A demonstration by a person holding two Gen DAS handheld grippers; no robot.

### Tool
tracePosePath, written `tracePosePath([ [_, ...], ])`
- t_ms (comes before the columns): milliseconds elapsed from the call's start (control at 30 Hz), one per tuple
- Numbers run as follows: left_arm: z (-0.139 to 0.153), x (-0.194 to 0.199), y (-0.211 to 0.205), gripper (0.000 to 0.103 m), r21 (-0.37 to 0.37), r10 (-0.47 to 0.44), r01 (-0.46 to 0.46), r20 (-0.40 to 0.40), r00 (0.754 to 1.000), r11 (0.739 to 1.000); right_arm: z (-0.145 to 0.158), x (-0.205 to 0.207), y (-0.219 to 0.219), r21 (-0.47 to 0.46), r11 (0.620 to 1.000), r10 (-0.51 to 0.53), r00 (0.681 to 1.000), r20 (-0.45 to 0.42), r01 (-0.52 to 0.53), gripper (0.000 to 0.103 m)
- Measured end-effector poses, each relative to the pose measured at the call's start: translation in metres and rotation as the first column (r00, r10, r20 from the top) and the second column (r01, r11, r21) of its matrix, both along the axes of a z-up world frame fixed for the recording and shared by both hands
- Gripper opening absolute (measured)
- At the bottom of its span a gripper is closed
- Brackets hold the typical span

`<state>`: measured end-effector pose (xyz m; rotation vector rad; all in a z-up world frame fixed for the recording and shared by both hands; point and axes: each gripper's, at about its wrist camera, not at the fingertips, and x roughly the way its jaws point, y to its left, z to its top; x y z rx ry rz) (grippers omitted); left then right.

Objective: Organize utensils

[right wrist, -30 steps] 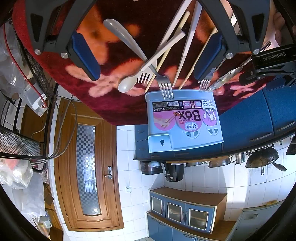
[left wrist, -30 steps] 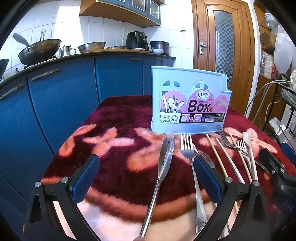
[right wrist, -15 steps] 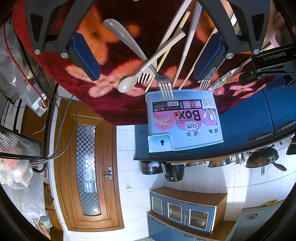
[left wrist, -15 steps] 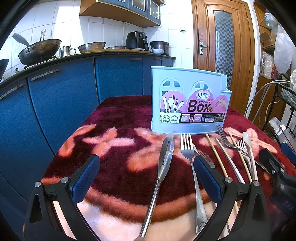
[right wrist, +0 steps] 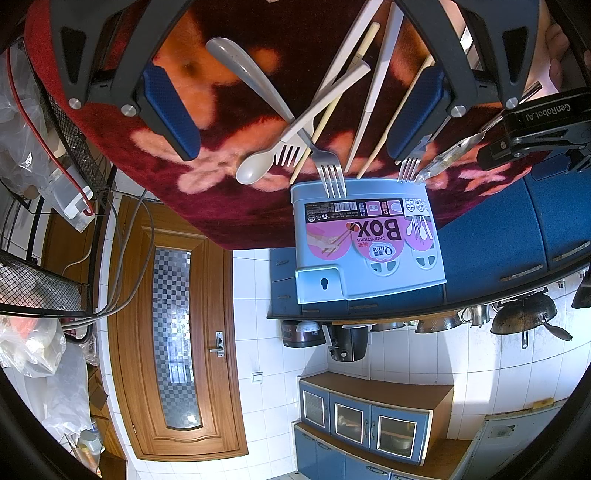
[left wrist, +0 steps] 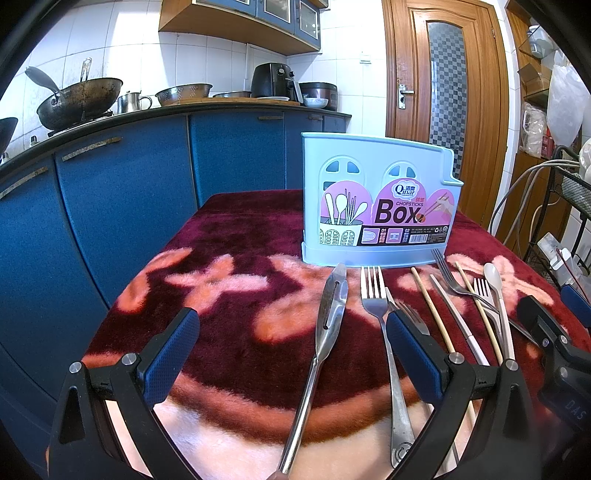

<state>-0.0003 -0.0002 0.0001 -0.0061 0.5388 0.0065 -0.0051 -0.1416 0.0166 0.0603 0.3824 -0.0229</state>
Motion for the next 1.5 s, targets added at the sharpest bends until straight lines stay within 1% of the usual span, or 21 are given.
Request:
tracePosePath([
  [967,0.0,0.0,0.0,0.102,0.0,0.0,0.0,0.001,1.0,1.0,0.0,0.0,0.0,0.0,1.0,0.0,1.0,-0.001,0.0,0.103],
  [1133,0.001,-0.001,0.0,0.102,0.002,0.003,-0.003,0.003,1.0,1.0,0.001,0.0,-0.001,0.01,1.0,0.02,1.0,-0.011,-0.02,0.103],
  [1333,0.003,-0.003,-0.002,0.102,0.012,0.0,-0.001,0.013,1.0,1.0,0.007,0.005,-0.011,0.055,0.998,0.026,0.999,-0.039,-0.024,0.103],
  [1500,0.012,-0.006,-0.001,0.102,0.028,-0.002,0.001,0.027,1.0,1.0,0.013,0.006,-0.012,0.052,0.998,0.023,0.998,-0.06,-0.02,0.103],
])
